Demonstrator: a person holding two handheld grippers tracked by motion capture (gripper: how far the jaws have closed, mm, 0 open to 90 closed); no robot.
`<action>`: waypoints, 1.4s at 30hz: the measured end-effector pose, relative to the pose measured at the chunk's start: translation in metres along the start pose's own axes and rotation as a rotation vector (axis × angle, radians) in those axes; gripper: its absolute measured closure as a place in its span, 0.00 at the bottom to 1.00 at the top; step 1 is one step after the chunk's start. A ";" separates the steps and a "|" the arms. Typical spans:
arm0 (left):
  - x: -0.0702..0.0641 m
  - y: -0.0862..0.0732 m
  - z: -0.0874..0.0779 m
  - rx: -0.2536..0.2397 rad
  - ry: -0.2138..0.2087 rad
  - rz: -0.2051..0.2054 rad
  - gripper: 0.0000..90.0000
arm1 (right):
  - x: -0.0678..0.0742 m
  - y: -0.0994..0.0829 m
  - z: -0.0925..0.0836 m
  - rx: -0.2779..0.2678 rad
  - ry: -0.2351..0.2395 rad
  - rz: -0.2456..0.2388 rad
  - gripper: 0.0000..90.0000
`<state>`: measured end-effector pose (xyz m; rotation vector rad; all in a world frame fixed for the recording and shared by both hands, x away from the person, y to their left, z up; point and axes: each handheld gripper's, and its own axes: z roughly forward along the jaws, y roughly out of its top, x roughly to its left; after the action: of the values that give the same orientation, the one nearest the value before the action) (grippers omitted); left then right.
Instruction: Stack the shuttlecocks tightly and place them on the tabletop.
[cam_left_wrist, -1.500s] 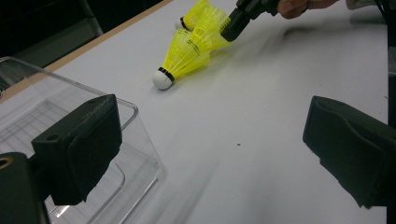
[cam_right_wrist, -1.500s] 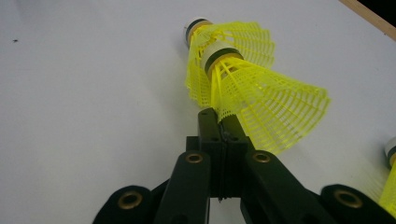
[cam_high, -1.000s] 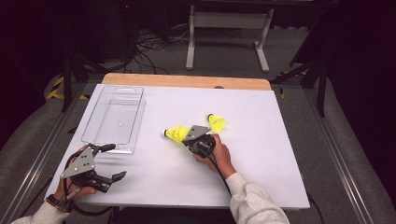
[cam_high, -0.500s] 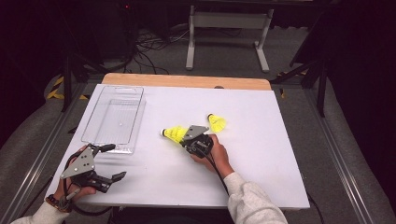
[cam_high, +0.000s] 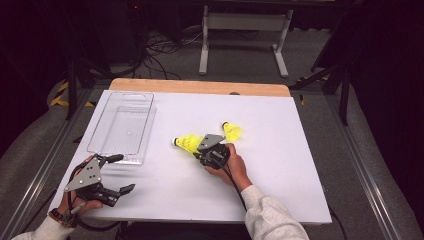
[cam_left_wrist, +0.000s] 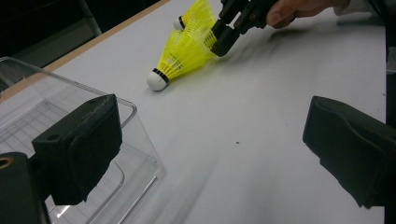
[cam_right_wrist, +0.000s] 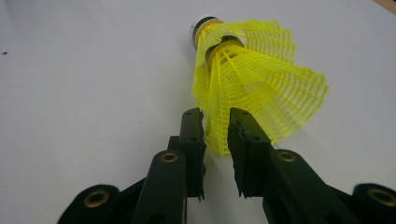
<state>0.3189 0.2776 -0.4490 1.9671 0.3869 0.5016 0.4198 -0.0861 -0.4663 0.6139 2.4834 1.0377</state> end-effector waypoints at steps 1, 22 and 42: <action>0.000 0.000 0.000 0.000 0.000 -0.001 0.06 | 0.000 0.000 0.000 0.000 0.000 0.000 0.84; 0.001 -0.001 0.001 0.005 -0.004 -0.006 0.06 | 0.000 0.001 -0.009 -0.025 -0.006 -0.001 0.79; 0.001 -0.001 0.001 0.005 -0.003 -0.007 0.06 | 0.000 0.003 -0.040 -0.087 -0.030 -0.017 0.74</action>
<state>0.3205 0.2780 -0.4498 1.9707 0.3937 0.4932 0.4010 -0.1066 -0.4379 0.5772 2.3998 1.1154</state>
